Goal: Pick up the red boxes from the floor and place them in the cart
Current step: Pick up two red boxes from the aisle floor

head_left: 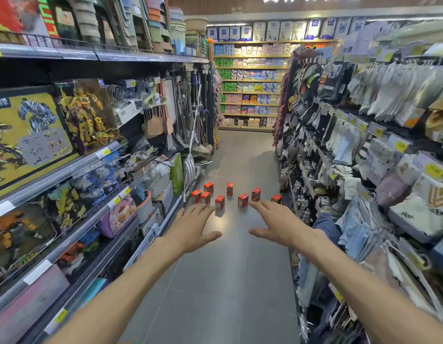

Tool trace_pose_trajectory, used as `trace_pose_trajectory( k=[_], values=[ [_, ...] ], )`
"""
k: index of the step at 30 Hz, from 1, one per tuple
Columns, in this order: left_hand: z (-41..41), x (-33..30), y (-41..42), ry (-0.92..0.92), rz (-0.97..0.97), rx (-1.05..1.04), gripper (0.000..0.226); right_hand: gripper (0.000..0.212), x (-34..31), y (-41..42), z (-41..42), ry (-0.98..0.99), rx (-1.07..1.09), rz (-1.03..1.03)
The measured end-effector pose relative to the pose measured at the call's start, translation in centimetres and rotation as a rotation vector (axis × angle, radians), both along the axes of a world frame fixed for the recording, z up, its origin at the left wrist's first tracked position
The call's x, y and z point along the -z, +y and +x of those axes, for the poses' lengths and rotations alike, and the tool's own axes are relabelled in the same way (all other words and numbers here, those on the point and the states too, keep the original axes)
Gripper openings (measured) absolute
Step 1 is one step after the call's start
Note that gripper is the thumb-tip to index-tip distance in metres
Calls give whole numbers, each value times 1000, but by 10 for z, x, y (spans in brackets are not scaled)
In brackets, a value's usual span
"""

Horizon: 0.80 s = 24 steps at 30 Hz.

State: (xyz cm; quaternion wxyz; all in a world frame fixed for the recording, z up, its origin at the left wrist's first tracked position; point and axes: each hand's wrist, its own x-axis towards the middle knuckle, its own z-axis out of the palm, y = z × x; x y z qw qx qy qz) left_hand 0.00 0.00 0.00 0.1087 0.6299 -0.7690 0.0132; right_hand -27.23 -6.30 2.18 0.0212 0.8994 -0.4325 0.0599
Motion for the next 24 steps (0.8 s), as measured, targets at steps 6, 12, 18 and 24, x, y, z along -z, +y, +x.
trace_pose_trajectory(
  k=[6, 12, 18, 24],
  values=[
    [-20, 11, -48, -6, 14, -17, 80, 83, 16, -45, -19, -1, 22, 26],
    [-16, 33, -131, -4, 31, -3, 79, 83, 35, -123, -15, -25, 35, 57],
    [5, 52, -263, 3, 54, 21, 79, 79, 47, -243, 11, -25, 63, 66],
    [51, 62, -418, 38, 103, 43, 84, 80, 46, -383, 44, -10, 119, 107]
  ],
)
